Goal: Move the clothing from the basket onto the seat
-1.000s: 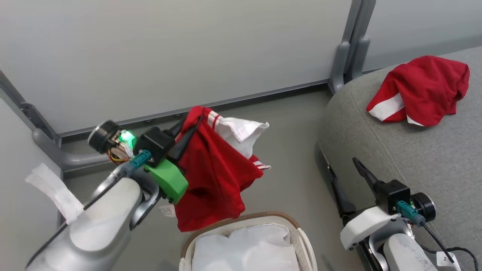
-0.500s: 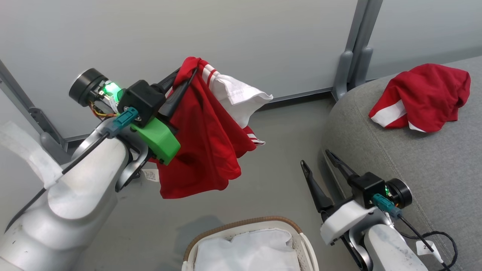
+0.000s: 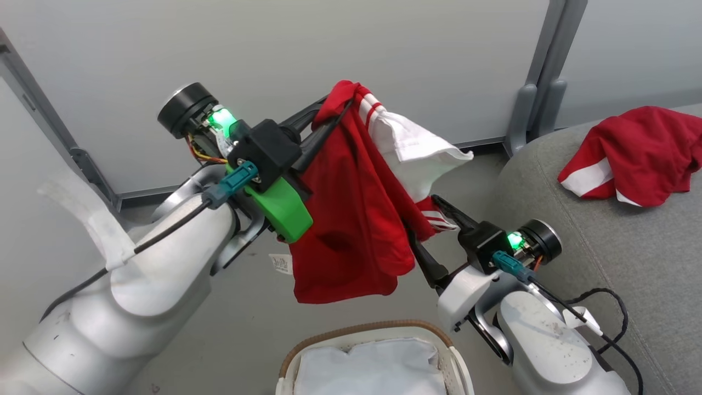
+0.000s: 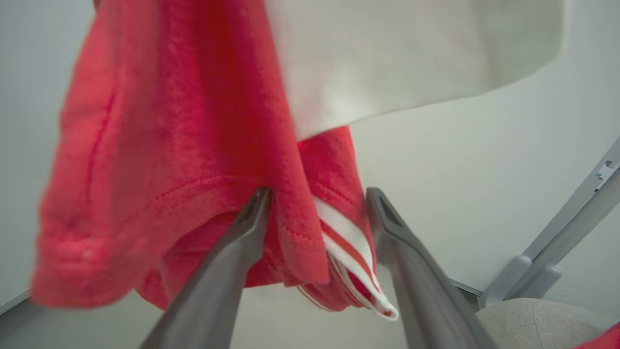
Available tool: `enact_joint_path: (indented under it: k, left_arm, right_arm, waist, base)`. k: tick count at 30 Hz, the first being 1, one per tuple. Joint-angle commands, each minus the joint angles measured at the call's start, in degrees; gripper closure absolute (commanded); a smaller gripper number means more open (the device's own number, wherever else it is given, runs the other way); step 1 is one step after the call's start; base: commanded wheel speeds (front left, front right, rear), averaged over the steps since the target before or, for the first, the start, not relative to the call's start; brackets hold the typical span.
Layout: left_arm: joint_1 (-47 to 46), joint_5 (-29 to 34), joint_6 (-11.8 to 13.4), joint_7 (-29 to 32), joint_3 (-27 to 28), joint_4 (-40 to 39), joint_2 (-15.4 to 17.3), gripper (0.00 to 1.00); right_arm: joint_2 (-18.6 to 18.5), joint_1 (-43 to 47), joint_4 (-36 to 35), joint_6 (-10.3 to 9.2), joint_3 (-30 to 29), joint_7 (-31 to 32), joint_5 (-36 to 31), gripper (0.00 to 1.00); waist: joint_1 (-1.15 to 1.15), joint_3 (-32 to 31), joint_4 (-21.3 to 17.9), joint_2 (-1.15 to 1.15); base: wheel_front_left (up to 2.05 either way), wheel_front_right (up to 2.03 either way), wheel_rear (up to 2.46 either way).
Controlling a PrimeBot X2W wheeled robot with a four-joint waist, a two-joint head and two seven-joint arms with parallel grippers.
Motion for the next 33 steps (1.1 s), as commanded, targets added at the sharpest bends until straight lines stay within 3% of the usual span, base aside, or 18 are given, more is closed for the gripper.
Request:
enact_joint_path:
  k: [1,10,11,13,21,23,24,25,26,28,33]
  left_arm:
    - [-1.2,0.0,-0.1,-0.3,-0.6,-0.8,-0.5,1.0]
    - [-1.5,-1.3,0.0,-0.1,-2.9,-4.8,-0.6,1.0]
    - [-1.2,-1.7,0.0,0.0,-2.9,-4.8,-0.4,1.0]
    - [-0.3,-2.1,0.3,-0.1,-2.7,-4.6,0.0,1.0]
    - [4.0,-6.5,1.8,-1.3,-0.1,-0.5,1.5,1.0]
    - [5.0,-7.4,2.0,-1.8,0.4,1.0,1.9,0.85]
    - [5.6,-7.9,2.2,-2.1,0.7,1.8,2.1,0.7]
    - [6.1,-8.3,2.3,-2.4,0.9,2.5,2.1,0.64]
    - [6.7,-8.7,2.4,-2.7,1.2,3.3,2.2,0.48]
    - [7.9,-9.4,2.7,-3.3,1.7,4.8,2.1,0.0]
    - [10.8,-10.7,3.2,-4.5,2.8,7.9,1.5,0.0]
  right_arm:
    - [-0.2,-1.0,0.7,-0.06,0.5,0.0,0.2,0.0]
    - [-0.2,-4.4,3.6,-0.06,4.2,0.0,4.2,0.0]
    - [-0.2,-4.8,3.7,-0.06,4.6,0.0,4.8,0.5]
    - [-0.2,-5.2,3.7,-0.06,5.3,0.0,5.7,0.99]
    - [-0.2,-4.2,1.6,-0.06,5.4,0.0,7.6,1.0]
    - [-0.2,-4.1,1.3,-0.06,5.4,0.0,7.5,1.0]
    - [-0.2,-4.0,1.1,-0.06,5.3,0.0,7.4,1.0]
    - [-0.2,-3.9,1.0,-0.06,5.3,0.0,7.4,1.0]
    - [-0.2,-3.8,0.8,-0.06,5.1,0.0,7.6,1.0]
    - [-0.2,-3.6,0.5,-0.06,4.8,0.0,7.7,1.0]
    - [-0.2,-3.4,-0.1,-0.06,4.0,0.0,7.8,1.0]
  waist:
    - [0.0,-0.4,0.7,0.0]
    - [0.0,-1.3,2.1,0.0]
    - [0.0,-1.4,2.2,0.0]
    - [0.0,-1.5,2.3,0.0]
    - [0.0,-1.2,2.2,0.0]
    - [0.0,-1.0,2.0,0.0]
    - [0.0,-0.9,1.9,0.0]
    - [0.0,-0.8,1.9,0.0]
    - [0.0,-0.7,1.8,0.0]
    - [0.0,-0.6,1.6,0.0]
    - [0.0,-0.3,1.2,0.0]
  base:
    - [0.0,0.0,0.0]
    - [0.0,0.0,0.0]
    - [0.0,0.0,0.0]
    - [0.0,0.0,0.0]
    - [0.0,0.0,0.0]
    - [0.0,0.0,0.0]
    - [0.0,0.0,0.0]
    - [0.0,0.0,0.0]
    - [0.0,0.0,0.0]
    - [0.0,0.0,0.0]
    - [0.0,0.0,0.0]
